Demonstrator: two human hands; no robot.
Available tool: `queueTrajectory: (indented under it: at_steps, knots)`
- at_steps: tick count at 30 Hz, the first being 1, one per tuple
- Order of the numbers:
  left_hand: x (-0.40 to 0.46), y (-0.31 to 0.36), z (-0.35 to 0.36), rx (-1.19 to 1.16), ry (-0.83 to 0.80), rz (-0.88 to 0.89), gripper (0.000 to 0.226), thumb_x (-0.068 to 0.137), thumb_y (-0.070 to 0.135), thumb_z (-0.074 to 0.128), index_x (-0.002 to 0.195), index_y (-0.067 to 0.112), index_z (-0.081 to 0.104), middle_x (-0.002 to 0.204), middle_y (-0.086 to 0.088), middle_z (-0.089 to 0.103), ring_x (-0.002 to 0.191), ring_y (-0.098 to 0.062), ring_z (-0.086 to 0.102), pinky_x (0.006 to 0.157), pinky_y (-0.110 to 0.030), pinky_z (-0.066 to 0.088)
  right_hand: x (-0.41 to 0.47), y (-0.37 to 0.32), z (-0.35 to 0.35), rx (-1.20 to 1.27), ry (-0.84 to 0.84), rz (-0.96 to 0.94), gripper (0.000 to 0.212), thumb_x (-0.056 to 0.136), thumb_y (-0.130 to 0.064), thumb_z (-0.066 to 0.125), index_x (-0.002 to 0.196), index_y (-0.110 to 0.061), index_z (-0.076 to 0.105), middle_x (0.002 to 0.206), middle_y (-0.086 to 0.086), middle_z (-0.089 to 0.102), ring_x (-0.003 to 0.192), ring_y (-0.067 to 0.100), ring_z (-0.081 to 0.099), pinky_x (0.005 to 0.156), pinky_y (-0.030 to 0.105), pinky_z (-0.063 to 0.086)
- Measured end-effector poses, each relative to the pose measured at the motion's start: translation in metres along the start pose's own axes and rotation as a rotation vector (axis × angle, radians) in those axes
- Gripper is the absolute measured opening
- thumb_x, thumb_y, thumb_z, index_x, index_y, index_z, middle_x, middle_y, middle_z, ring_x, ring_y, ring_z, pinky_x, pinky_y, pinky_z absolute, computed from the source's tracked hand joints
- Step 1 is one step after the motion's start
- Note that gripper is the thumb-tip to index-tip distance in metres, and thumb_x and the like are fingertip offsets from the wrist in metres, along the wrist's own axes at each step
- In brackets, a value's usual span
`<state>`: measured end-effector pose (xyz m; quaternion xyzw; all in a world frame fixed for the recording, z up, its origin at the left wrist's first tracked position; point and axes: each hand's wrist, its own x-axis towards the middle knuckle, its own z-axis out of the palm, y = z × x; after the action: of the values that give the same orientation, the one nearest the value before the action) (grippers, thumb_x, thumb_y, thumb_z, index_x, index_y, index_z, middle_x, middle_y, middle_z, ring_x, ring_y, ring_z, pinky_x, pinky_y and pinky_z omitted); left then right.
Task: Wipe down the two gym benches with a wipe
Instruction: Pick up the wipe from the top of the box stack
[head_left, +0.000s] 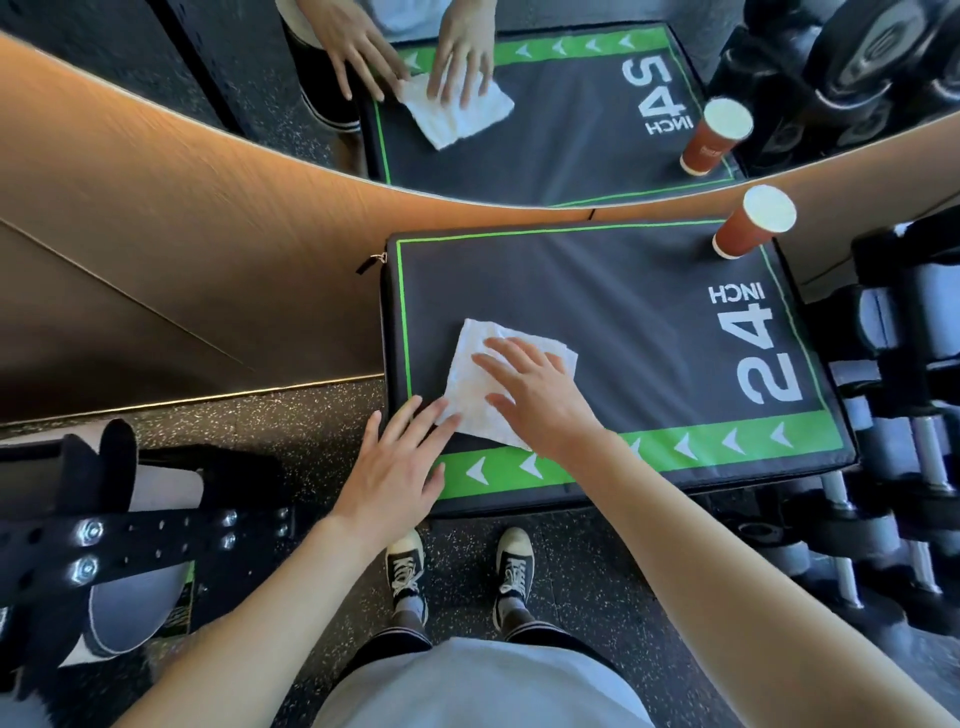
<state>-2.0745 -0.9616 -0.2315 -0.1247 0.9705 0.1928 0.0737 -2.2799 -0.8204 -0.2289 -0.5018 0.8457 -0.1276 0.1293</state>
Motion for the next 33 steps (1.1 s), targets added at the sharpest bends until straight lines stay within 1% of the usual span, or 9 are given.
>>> queueTrajectory:
  at_steps: [3, 6, 12, 18, 22, 25, 28, 30, 33]
  knots:
    - [-0.002, 0.008, 0.004, 0.016, -0.008, -0.013, 0.065, 0.105, 0.030, 0.048, 0.166, 0.030, 0.026, 0.174, 0.010, 0.021, 0.162, -0.020, 0.012, 0.127, -0.062, 0.019, 0.010, 0.012, 0.005, 0.002, -0.065, 0.006, 0.050, 0.107, -0.035, 0.051, 0.155, -0.024, 0.043, 0.164, -0.004, 0.035, 0.153, 0.025, 0.026, 0.118, 0.047, 0.029]
    - [0.002, 0.015, 0.007, 0.019, -0.021, -0.045, 0.066, 0.106, 0.032, 0.046, 0.167, 0.031, 0.020, 0.175, 0.011, 0.015, 0.163, -0.020, 0.008, 0.128, -0.062, 0.017, -0.003, 0.021, 0.008, 0.002, -0.033, 0.015, 0.050, 0.108, -0.037, 0.047, 0.155, -0.023, 0.042, 0.165, -0.004, 0.034, 0.154, 0.024, 0.026, 0.119, 0.046, 0.028]
    - [0.031, 0.032, 0.006, 0.087, -0.051, 0.017, 0.061, 0.105, 0.030, 0.048, 0.163, 0.028, 0.030, 0.174, 0.008, 0.018, 0.162, -0.025, 0.011, 0.125, -0.067, 0.020, -0.057, 0.039, 0.011, -0.023, 0.041, 0.179, 0.055, 0.105, -0.043, 0.049, 0.155, -0.023, 0.043, 0.165, -0.003, 0.035, 0.152, 0.025, 0.030, 0.118, 0.047, 0.033]
    - [0.060, 0.064, 0.014, 0.105, -0.097, 0.107, 0.059, 0.104, 0.027, 0.048, 0.161, 0.028, 0.036, 0.175, 0.007, 0.016, 0.163, -0.025, 0.009, 0.125, -0.064, 0.021, -0.113, 0.052, 0.010, -0.063, 0.084, 0.362, 0.056, 0.104, -0.046, 0.049, 0.155, -0.022, 0.042, 0.165, -0.004, 0.033, 0.147, 0.025, 0.033, 0.104, 0.043, 0.040]
    - [0.068, 0.084, 0.021, 0.094, -0.120, 0.136, 0.059, 0.104, 0.028, 0.047, 0.162, 0.027, 0.034, 0.176, 0.007, 0.009, 0.163, -0.025, 0.006, 0.126, -0.062, 0.019, -0.137, 0.056, 0.009, -0.062, 0.116, 0.425, 0.056, 0.103, -0.047, 0.051, 0.153, -0.021, 0.044, 0.163, -0.001, 0.036, 0.142, 0.028, 0.037, 0.106, 0.045, 0.042]
    - [0.067, 0.089, 0.021, 0.070, -0.119, 0.155, 0.059, 0.104, 0.028, 0.049, 0.162, 0.027, 0.034, 0.176, 0.006, 0.011, 0.163, -0.025, 0.008, 0.126, -0.061, 0.020, -0.139, 0.058, 0.011, -0.053, 0.140, 0.442, 0.060, 0.102, -0.053, 0.049, 0.153, -0.021, 0.043, 0.164, 0.001, 0.033, 0.147, 0.028, 0.032, 0.112, 0.048, 0.037]
    - [0.060, 0.084, 0.016, 0.039, -0.096, 0.159, 0.063, 0.103, 0.028, 0.052, 0.162, 0.027, 0.031, 0.175, 0.006, 0.014, 0.162, -0.024, 0.011, 0.127, -0.059, 0.021, -0.129, 0.058, 0.014, -0.019, 0.158, 0.445, 0.074, 0.097, -0.065, 0.045, 0.158, -0.023, 0.035, 0.169, 0.003, 0.023, 0.157, 0.031, 0.016, 0.123, 0.053, 0.022]
    - [0.054, 0.079, 0.013, 0.024, -0.088, 0.134, 0.069, 0.101, 0.025, 0.054, 0.164, 0.026, 0.028, 0.175, 0.007, 0.013, 0.163, -0.022, 0.010, 0.128, -0.057, 0.020, -0.117, 0.057, 0.017, -0.027, 0.118, 0.418, 0.085, 0.093, -0.073, 0.040, 0.161, -0.026, 0.026, 0.171, 0.002, 0.017, 0.159, 0.033, 0.009, 0.125, 0.054, 0.016]
    - [0.047, 0.074, 0.010, 0.025, -0.084, 0.106, 0.074, 0.100, 0.023, 0.056, 0.166, 0.026, 0.023, 0.176, 0.009, 0.013, 0.163, -0.020, 0.009, 0.129, -0.057, 0.020, -0.102, 0.053, 0.023, -0.077, 0.076, 0.364, 0.087, 0.089, -0.078, 0.039, 0.160, -0.029, 0.026, 0.170, 0.001, 0.021, 0.156, 0.036, 0.014, 0.123, 0.057, 0.022]
